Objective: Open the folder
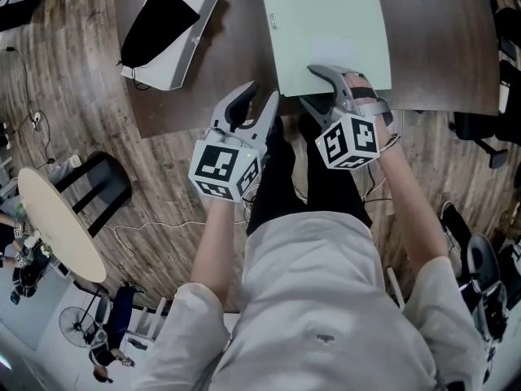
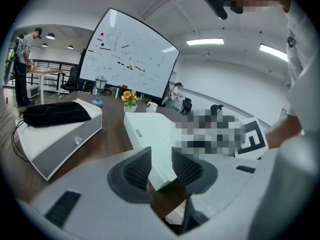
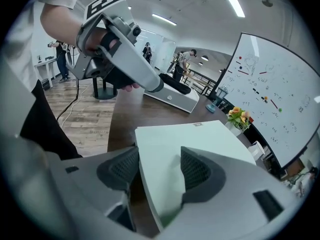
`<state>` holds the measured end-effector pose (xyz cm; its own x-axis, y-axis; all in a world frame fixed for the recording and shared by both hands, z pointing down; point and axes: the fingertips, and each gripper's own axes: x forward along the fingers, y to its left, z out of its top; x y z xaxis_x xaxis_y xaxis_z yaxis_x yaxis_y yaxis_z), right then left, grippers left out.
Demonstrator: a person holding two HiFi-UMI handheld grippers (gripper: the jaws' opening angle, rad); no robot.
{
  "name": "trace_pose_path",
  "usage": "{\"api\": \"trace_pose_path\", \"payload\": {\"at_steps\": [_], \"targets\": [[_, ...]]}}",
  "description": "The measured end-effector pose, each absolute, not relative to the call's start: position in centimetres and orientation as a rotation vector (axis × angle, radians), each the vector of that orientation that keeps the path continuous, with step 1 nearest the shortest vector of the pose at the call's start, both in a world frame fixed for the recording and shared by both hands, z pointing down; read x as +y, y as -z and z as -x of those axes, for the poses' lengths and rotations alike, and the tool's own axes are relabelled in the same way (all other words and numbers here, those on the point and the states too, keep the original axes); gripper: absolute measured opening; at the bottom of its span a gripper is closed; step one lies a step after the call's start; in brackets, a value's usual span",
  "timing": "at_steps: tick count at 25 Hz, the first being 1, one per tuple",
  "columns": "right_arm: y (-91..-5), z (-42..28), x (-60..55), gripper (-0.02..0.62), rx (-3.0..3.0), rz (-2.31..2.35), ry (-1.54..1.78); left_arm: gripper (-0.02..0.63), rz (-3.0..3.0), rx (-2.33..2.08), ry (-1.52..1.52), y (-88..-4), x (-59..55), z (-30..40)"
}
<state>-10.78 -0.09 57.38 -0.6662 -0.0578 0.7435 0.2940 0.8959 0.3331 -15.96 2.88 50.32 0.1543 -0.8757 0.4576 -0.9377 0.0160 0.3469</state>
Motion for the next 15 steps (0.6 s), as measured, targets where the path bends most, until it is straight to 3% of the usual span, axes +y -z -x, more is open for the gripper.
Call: {"api": "trace_pose_path", "payload": {"at_steps": [15], "targets": [[-56.42,10.98,-0.06,0.228,-2.304,0.182,0.355,0.114,-1.849,-1.711,-0.151,-50.96,2.97,16.09]]}}
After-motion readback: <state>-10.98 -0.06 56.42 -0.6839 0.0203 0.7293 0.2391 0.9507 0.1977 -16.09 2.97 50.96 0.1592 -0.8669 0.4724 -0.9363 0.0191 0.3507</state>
